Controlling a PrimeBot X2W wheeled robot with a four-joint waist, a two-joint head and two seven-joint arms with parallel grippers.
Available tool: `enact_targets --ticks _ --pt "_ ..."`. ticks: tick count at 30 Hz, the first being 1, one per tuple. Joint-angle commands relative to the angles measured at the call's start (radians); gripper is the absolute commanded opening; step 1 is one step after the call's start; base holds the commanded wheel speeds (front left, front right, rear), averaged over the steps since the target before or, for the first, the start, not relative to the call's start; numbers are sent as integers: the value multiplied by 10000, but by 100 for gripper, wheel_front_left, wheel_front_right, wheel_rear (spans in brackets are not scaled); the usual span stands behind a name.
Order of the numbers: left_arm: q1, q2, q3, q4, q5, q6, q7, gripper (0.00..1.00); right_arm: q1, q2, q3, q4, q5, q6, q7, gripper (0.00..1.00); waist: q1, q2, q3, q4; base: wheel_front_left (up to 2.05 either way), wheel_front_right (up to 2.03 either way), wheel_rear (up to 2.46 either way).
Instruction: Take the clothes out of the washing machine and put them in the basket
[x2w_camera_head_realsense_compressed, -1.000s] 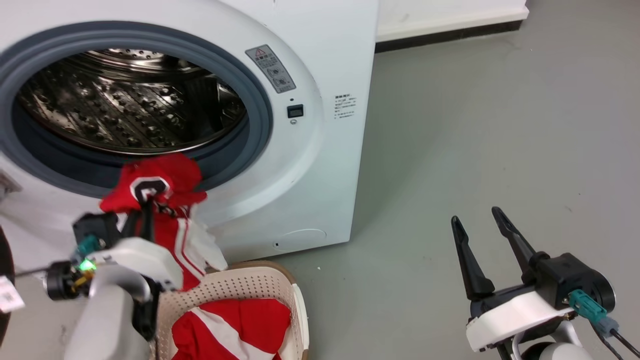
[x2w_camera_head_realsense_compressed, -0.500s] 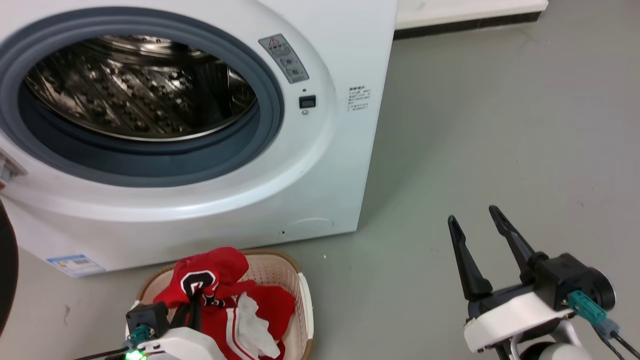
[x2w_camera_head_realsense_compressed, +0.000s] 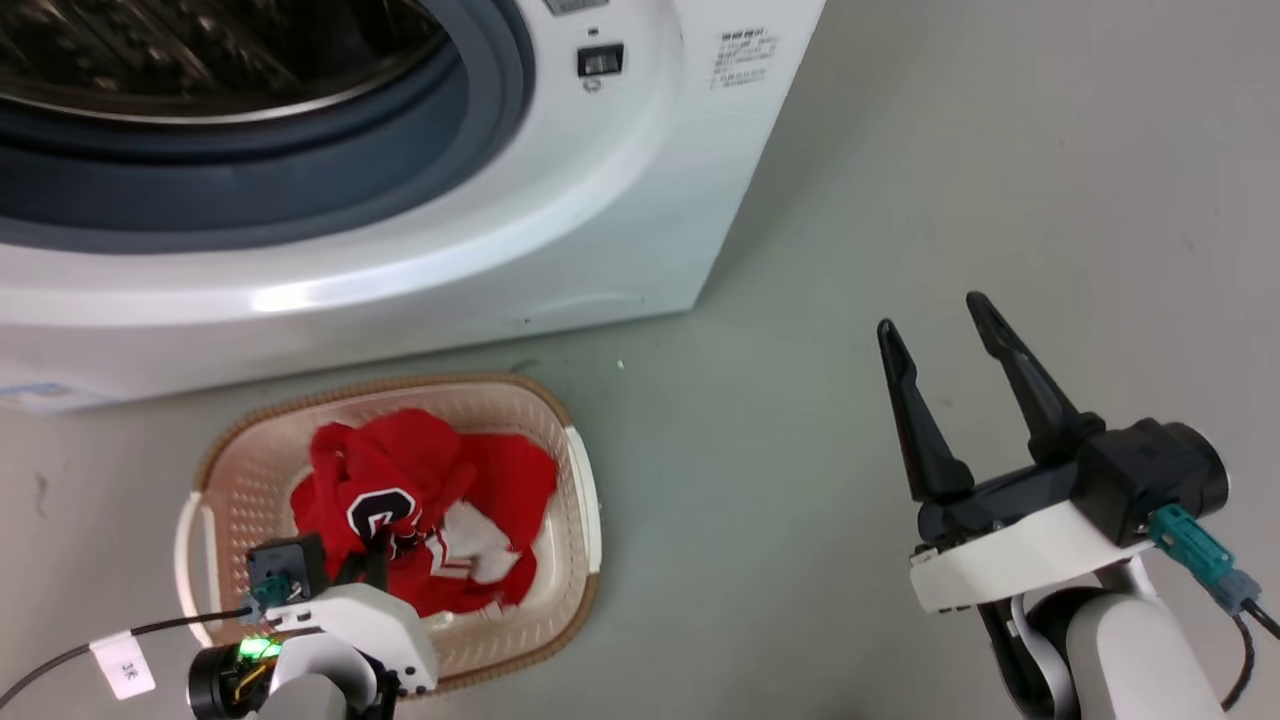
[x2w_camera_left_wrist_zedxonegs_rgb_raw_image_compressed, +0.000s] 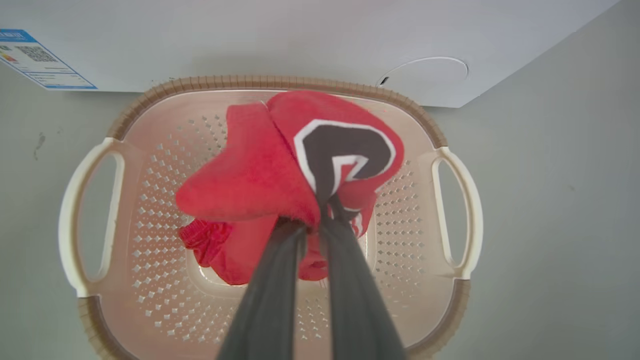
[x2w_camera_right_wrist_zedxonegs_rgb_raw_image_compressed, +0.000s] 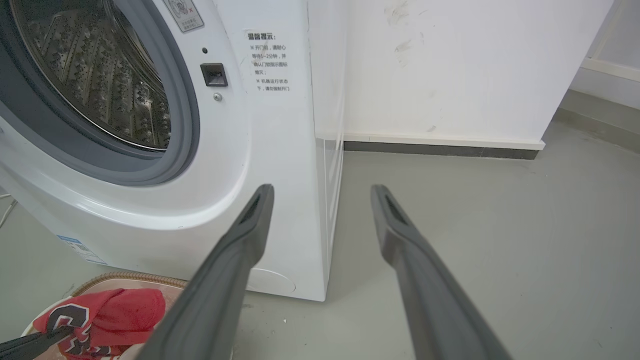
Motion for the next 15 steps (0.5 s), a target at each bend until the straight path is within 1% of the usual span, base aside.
enact_targets --ticks 1,5,9,15 --pt "-249 133 26 149 46 22 -53 0 -238 22 33 -8 91 -7 -77 100 -1 -1 837 -193 0 0 0" --pt "-838 373 139 947 96 138 -75 0 -659 21 277 103 242 -7 -269 100 -1 -1 1558 -409 0 0 0" --pt "-1348 586 278 1436 139 234 -70 0 -1060 22 464 230 278 -7 -395 100 -1 -1 2161 -563 0 0 0" --pt "-2019 792 405 2026 126 187 -64 0 -1466 21 662 341 307 -7 -532 100 -1 -1 2819 -796 0 0 0"
